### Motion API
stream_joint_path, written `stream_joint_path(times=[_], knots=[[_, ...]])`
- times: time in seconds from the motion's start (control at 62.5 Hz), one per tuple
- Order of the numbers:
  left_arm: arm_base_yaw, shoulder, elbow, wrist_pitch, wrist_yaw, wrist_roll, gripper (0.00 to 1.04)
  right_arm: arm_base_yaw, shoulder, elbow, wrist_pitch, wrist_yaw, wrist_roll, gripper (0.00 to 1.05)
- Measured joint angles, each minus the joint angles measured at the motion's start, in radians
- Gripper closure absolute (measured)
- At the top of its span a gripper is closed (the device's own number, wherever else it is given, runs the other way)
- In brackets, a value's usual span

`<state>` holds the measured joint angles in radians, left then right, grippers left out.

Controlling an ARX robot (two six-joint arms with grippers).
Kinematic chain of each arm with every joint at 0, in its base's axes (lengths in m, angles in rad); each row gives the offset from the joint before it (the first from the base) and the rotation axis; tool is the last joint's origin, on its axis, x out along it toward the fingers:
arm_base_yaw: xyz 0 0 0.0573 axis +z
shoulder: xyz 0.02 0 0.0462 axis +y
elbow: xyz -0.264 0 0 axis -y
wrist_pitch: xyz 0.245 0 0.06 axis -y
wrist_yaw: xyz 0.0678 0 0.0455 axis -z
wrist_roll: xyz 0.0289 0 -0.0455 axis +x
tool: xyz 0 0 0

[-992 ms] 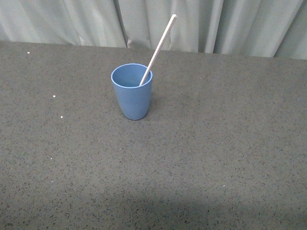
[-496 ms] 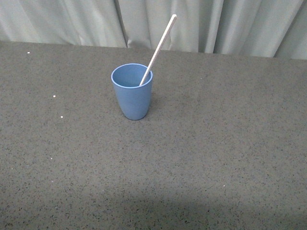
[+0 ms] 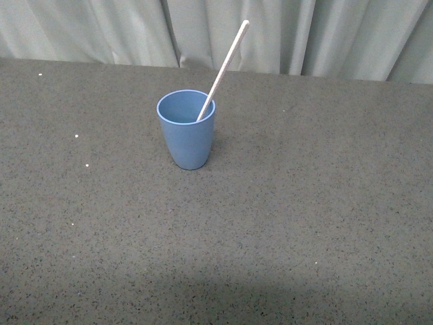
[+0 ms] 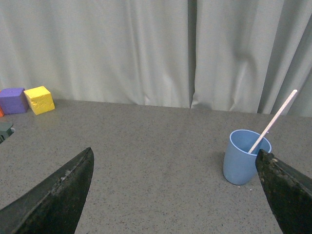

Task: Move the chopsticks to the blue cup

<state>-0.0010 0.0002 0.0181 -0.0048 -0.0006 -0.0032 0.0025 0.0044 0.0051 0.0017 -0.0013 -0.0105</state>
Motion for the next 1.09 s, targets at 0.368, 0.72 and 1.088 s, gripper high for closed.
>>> stream_joint_path(times=[0.368,0.72,1.088], knots=[[0.0,0.0,0.0,0.0,0.0,0.0,0.07,0.0,0.0,0.0,0.0,0.0,0.003,0.09],[0.0,0.0,0.0,0.0,0.0,0.0,0.07,0.0,0.0,0.0,0.0,0.0,0.003,0.09],[0.0,0.0,0.0,0.0,0.0,0.0,0.07,0.0,0.0,0.0,0.0,0.0,0.003,0.09]])
